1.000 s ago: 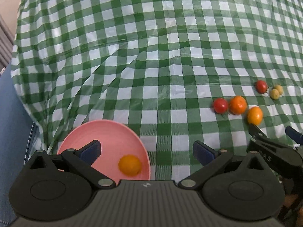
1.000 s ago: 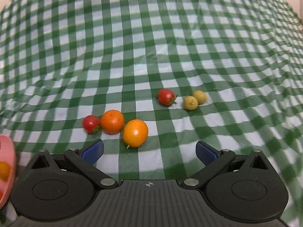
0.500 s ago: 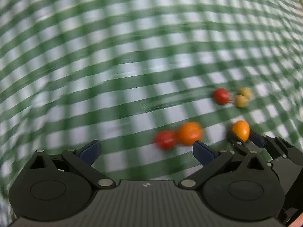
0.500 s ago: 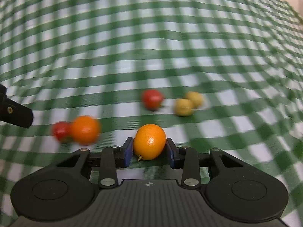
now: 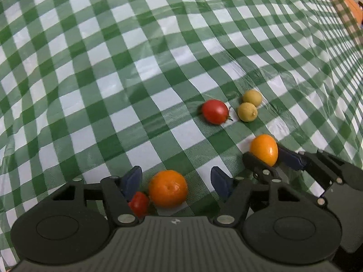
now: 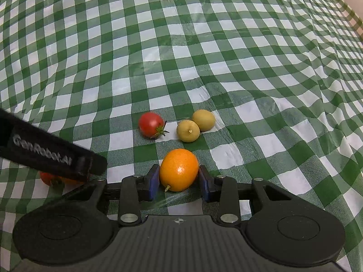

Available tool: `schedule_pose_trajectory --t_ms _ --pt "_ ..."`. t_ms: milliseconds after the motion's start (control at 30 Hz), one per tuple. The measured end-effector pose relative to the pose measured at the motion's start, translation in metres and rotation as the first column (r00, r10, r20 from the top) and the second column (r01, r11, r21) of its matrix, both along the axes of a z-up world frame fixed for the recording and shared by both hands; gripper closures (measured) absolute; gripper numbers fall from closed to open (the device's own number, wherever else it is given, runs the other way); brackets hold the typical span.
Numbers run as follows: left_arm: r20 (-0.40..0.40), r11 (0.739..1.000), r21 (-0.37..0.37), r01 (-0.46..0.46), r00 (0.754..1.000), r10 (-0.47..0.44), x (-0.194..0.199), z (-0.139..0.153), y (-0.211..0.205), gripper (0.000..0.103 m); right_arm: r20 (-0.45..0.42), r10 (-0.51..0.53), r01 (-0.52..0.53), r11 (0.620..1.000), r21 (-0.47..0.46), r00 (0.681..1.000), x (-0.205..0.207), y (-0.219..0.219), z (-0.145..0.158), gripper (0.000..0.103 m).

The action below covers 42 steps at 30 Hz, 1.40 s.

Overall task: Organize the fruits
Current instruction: 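Carry both held fruits over the pink plate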

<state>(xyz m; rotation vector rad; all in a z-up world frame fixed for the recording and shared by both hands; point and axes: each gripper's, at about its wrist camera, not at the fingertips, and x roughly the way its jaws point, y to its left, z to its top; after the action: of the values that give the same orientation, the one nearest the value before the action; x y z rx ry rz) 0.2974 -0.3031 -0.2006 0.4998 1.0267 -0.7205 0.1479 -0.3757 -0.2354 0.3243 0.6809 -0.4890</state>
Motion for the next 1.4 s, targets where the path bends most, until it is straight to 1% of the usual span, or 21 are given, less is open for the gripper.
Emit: schedule_pose_trajectory --t_ms 67,100,133,167,233,367,433,467,567,667,700,767,800,833,933,967,1100,1200,1267,1300,1400 --pt "-0.014 1.0 -0.02 -0.001 1.0 0.0 0.0 -0.002 0.001 0.032 -0.002 -0.003 0.003 1.0 -0.002 1.0 0.0 0.001 -0.001 0.065" --pt "-0.022 1.0 -0.027 -0.006 1.0 0.006 0.001 -0.003 0.002 0.04 -0.003 -0.003 0.003 1.0 -0.005 1.0 0.001 0.001 -0.001 0.065" --pt "-0.016 1.0 -0.028 -0.014 1.0 0.013 0.001 -0.003 0.003 0.06 -0.003 -0.003 0.003 1.0 -0.007 1.0 0.001 0.001 -0.001 0.065" --pt "-0.005 1.0 -0.022 -0.016 1.0 0.016 0.001 -0.003 0.004 0.065 0.0 -0.007 0.007 1.0 -0.004 1.0 0.001 0.001 -0.001 0.065" --pt "-0.016 0.999 -0.041 -0.031 0.999 0.03 0.002 -0.001 0.008 0.066 0.004 -0.009 0.009 1.0 0.001 1.0 0.001 0.0 -0.001 0.065" --pt "0.015 0.996 -0.062 -0.059 0.998 0.06 0.0 0.012 0.017 0.069 0.028 -0.03 0.03 1.0 0.006 0.999 -0.001 -0.002 0.001 0.066" --pt "0.014 0.992 -0.089 -0.095 0.995 0.096 0.002 0.023 0.025 0.101 0.046 -0.054 0.054 0.999 0.001 0.997 -0.004 -0.004 0.003 0.066" --pt "0.009 0.987 -0.106 -0.117 0.993 0.118 0.003 0.028 0.03 0.102 0.06 -0.069 0.069 0.998 -0.002 0.996 -0.005 -0.005 0.005 0.066" --pt "0.025 0.973 -0.143 -0.179 0.983 0.184 0.004 0.041 0.046 0.102 0.062 -0.075 0.076 0.997 -0.003 0.995 -0.006 -0.006 0.005 0.066" --pt "-0.002 0.978 -0.108 -0.179 0.984 0.18 0.007 0.034 0.048 0.099 0.046 -0.07 0.07 0.998 0.007 0.996 -0.004 -0.005 0.002 0.066" --pt "-0.023 0.979 -0.104 -0.176 0.984 0.175 0.008 0.03 0.048 0.094 0.045 -0.069 0.069 0.998 0.003 0.997 -0.004 -0.005 0.002 0.066" --pt "-0.052 0.98 -0.107 -0.168 0.985 0.164 0.008 0.025 0.047 0.076 0.041 -0.069 0.069 0.998 0.0 0.997 -0.004 -0.004 0.002 0.066" --pt "-0.054 0.981 -0.107 -0.161 0.986 0.156 0.006 0.022 0.046 0.061 0.038 -0.067 0.067 0.998 0.002 0.997 -0.003 -0.005 0.001 0.066" --pt "-0.045 0.984 -0.105 -0.145 0.989 0.141 0.002 0.019 0.045 0.055 0.035 -0.066 0.066 0.998 0.005 0.997 -0.003 -0.005 0.001 0.066" --pt "0.0 0.994 -0.073 -0.079 0.997 0.079 -0.008 0.012 0.034 0.05 0.035 -0.056 0.056 0.998 0.006 0.998 -0.001 -0.005 0.001 0.066" --pt "0.018 0.996 -0.069 -0.065 0.998 0.066 -0.011 0.011 0.031 0.05 0.035 -0.054 0.054 0.999 0.005 0.998 -0.001 -0.005 0.001 0.066" --pt "0.002 0.997 -0.057 -0.055 0.998 0.055 -0.012 0.003 0.023 0.05 0.037 -0.052 0.052 0.999 0.016 0.998 0.0 -0.007 0.001 0.066" --pt "-0.002 0.999 -0.027 -0.037 0.999 0.037 -0.013 -0.004 0.019 0.051 0.036 -0.052 0.051 0.999 0.017 0.998 0.0 -0.007 0.0 0.066" --pt "-0.019 0.999 -0.004 -0.038 0.999 0.038 -0.012 -0.01 0.018 0.055 0.035 -0.052 0.051 0.999 0.018 0.998 0.0 -0.007 0.0 0.066" --pt "-0.021 0.999 0.006 -0.046 0.999 0.046 -0.011 -0.014 0.018 0.061 0.035 -0.052 0.052 0.999 0.017 0.998 0.0 -0.007 0.0 0.066" --pt "-0.037 0.995 -0.039 -0.089 0.996 0.087 -0.009 -0.013 0.023 0.063 0.035 -0.052 0.052 0.999 0.015 0.998 -0.001 -0.006 0.0 0.066"
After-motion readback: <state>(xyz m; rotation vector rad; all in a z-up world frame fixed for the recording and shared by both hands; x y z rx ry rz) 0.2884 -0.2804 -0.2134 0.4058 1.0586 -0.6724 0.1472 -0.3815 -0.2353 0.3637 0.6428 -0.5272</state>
